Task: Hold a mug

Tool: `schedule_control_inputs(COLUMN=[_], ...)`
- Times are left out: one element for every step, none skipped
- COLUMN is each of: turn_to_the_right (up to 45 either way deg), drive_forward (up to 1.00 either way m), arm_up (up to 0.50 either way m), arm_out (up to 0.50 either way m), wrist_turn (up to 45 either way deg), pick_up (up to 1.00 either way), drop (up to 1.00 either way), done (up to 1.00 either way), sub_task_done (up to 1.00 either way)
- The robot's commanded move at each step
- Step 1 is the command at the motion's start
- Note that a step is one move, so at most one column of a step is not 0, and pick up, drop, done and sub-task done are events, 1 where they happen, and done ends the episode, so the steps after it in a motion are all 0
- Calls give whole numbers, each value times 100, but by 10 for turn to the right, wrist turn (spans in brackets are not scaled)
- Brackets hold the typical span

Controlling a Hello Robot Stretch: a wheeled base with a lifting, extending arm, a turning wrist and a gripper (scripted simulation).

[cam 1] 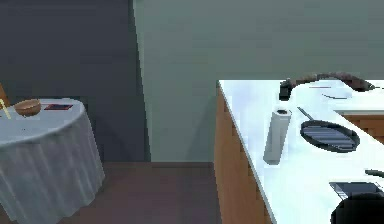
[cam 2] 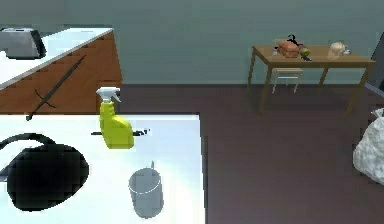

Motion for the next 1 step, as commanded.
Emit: schedule_control_inputs(turn_to_the_right=[0], drive_forward=[0], arm_up=[50], arm_out=[0], wrist_turn=[0], pick_up=[0], drop=[0], done=[0], sub_task_done=[0])
